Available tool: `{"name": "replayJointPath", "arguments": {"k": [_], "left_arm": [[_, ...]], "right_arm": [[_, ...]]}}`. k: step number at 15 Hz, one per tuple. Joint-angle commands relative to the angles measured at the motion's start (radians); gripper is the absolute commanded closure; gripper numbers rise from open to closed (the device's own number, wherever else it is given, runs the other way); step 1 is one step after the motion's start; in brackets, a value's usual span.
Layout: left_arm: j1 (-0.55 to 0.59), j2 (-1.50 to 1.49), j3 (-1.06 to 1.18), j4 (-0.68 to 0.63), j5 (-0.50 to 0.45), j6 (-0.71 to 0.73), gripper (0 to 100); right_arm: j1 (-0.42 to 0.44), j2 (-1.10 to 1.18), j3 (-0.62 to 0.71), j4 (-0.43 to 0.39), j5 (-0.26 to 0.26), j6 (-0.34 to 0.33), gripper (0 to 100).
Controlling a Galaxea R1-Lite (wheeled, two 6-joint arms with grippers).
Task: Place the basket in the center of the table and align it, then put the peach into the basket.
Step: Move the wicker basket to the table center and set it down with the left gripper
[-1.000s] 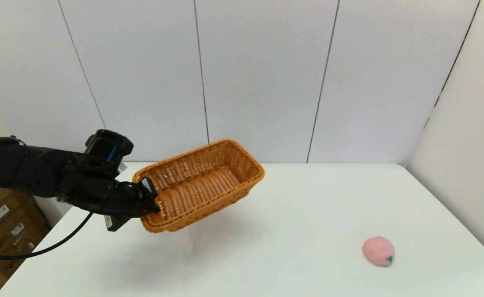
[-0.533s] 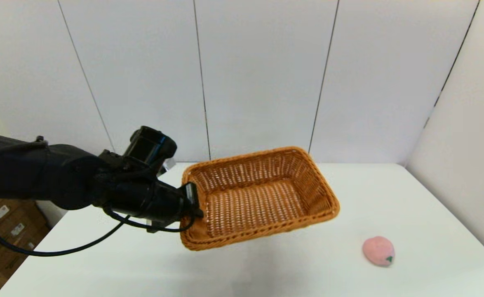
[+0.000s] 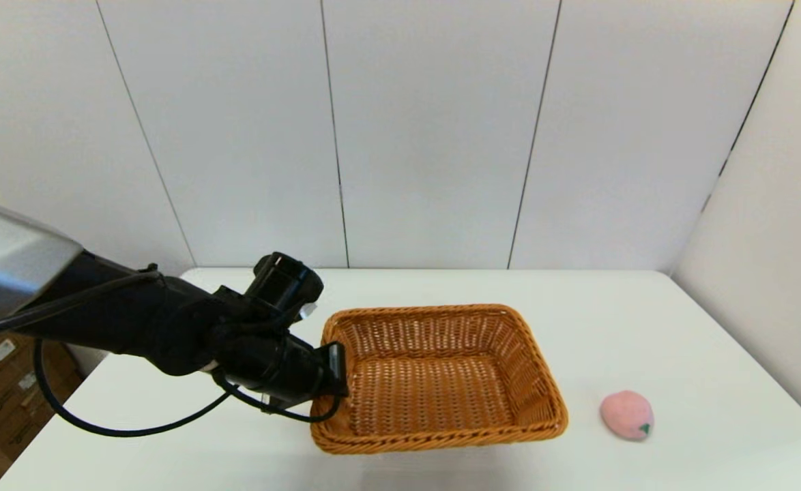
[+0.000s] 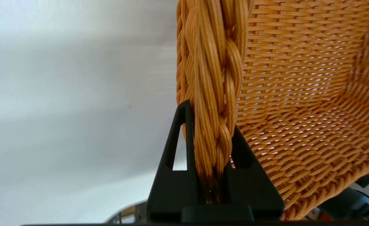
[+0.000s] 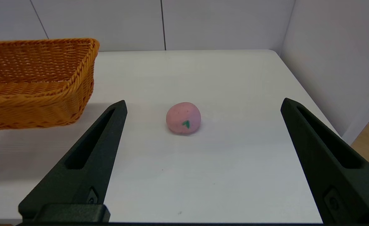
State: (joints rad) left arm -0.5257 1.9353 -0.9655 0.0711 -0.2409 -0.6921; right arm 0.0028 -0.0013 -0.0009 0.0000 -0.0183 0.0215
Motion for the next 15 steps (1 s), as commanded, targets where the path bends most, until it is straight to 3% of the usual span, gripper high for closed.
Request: {"name": "replayJointPath", "arguments": {"k": [1, 15], "left_arm": [[0.001, 0.042, 0.053, -0.088, -0.003, 0.0, 100], [0.01, 0.105, 0.073, -0.168, -0.006, -0.001, 100]], "right_arm": [[0.0, 0.0, -0.001, 0.0, 0.0, 0.0, 0], [0.0, 0.0, -0.001, -0.002, 0.0, 0.0, 0]]}}
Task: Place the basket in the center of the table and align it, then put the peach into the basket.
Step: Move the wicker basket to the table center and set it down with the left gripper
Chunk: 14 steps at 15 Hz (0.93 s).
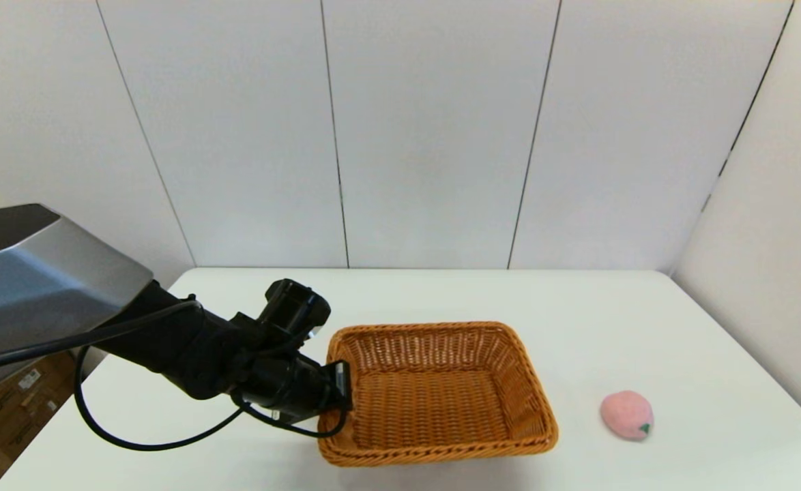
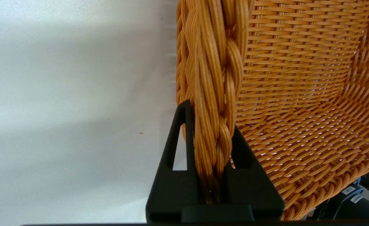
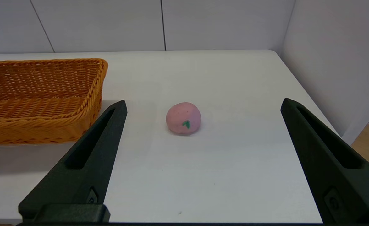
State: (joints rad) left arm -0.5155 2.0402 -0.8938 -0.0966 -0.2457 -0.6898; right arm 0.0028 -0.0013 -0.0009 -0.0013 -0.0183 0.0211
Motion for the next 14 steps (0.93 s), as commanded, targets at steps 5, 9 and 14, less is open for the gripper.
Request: {"name": "replayJointPath", "arguments": {"k": [5, 9, 14], "left_arm": [[-0.001, 0.0, 0.0, 0.0, -0.004, -0.002, 100], [-0.001, 0.0, 0.001, 0.0, -0.012, -0.001, 100], [-0.001, -0.006, 0.001, 0.0, -0.01, -0.001, 0]], "right_arm": [[0.0, 0.0, 0.001, 0.0, 0.0, 0.0, 0], [0.0, 0.0, 0.001, 0.0, 0.0, 0.0, 0], [0.0, 0.0, 0.001, 0.0, 0.0, 0.0, 0]]}}
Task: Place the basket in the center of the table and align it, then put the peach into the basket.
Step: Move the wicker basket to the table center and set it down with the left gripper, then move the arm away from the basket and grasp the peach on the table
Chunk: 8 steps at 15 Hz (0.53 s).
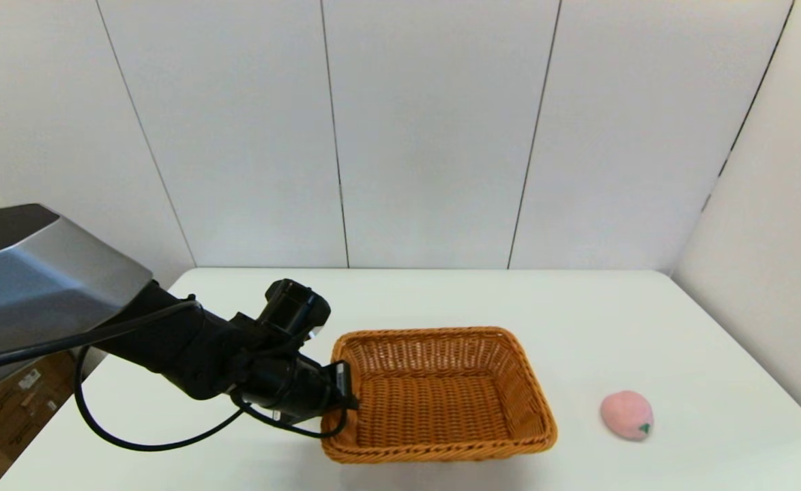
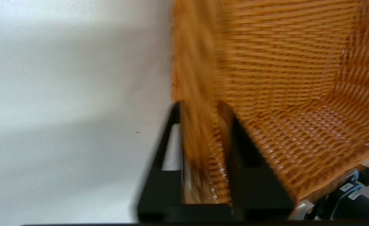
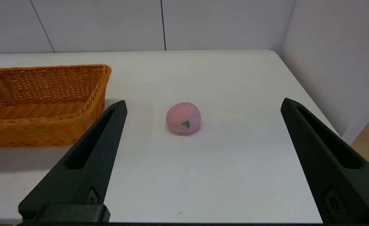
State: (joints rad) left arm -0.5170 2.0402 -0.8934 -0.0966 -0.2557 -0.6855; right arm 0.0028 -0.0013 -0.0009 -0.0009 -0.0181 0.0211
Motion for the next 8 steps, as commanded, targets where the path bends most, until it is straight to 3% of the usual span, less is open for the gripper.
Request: {"name": "replayJointPath", "arguments": {"k": [1, 8], "left_arm": [[0.0, -0.011, 0.001, 0.0, 0.0, 0.001, 0], [0.009, -0.083, 0.007, 0.0, 0.001, 0.024, 0]], "right_arm": [[0.0, 0.0, -0.001, -0.001, 0.0, 0.0, 0], [0.0, 0.0, 0.001, -0.001, 0.0, 0.0, 0]]}}
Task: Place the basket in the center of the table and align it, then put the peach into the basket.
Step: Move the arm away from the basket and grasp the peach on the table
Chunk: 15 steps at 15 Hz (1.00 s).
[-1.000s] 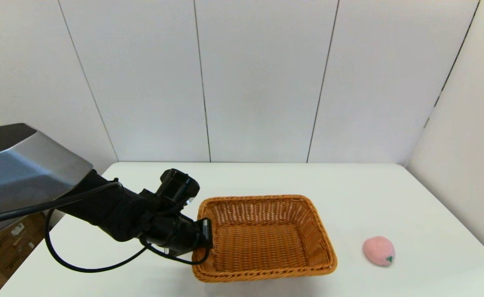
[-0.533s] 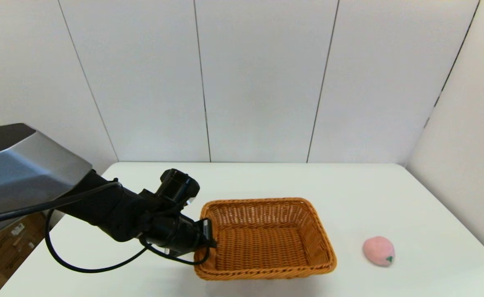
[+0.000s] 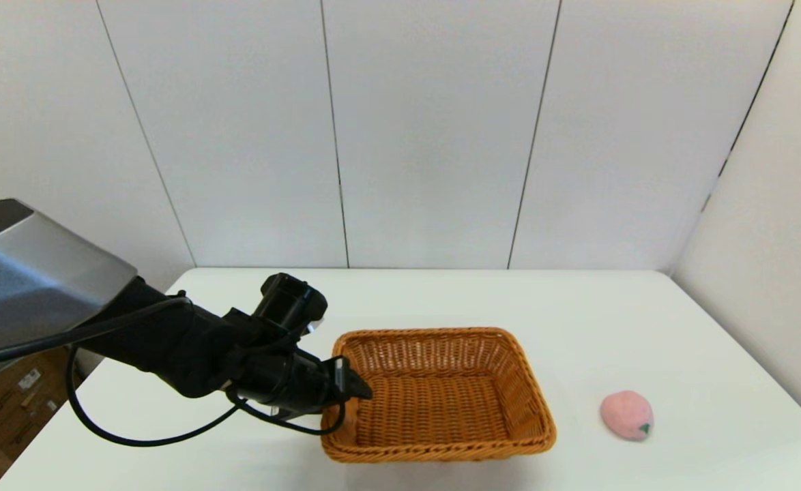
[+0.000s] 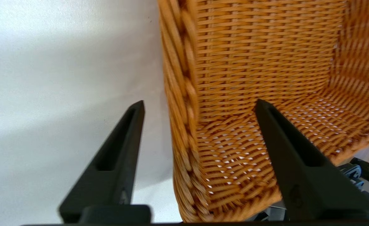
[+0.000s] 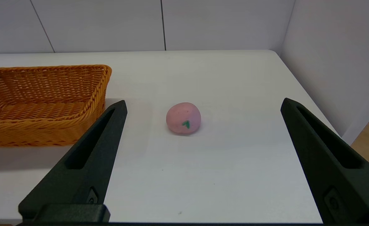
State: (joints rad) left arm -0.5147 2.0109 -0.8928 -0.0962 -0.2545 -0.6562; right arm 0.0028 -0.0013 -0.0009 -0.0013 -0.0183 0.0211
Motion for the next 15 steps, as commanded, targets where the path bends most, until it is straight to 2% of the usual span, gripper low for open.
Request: {"name": "replayJointPath", "arguments": {"k": [1, 4, 7, 10, 12, 13, 15], "left_arm": [[0.008, -0.09, 0.017, 0.0, 0.0, -0.005, 0], [0.051, -0.264, 0.025, 0.003, -0.002, 0.0, 0], [0.079, -0.59, 0.025, 0.016, 0.003, 0.032, 0], [0.077, -0.913, 0.015, 0.042, 0.009, 0.171, 0], [0.082, -1.103, -0.005, 0.107, 0.009, 0.245, 0], [0.124, -1.163, -0.008, 0.125, 0.011, 0.277, 0], [0.338, -1.248, 0.04, 0.127, 0.006, 0.379, 0]], "right_arm": [[0.0, 0.0, -0.001, 0.0, 0.0, 0.0, 0], [0.0, 0.0, 0.001, 0.0, 0.0, 0.0, 0], [0.0, 0.0, 0.001, 0.001, 0.0, -0.001, 0], [0.0, 0.0, -0.001, 0.0, 0.001, -0.001, 0], [0.0, 0.0, -0.001, 0.001, 0.0, -0.001, 0], [0.0, 0.0, 0.001, 0.001, 0.001, -0.001, 0], [0.0, 0.0, 0.001, 0.0, 0.0, 0.0, 0]]}}
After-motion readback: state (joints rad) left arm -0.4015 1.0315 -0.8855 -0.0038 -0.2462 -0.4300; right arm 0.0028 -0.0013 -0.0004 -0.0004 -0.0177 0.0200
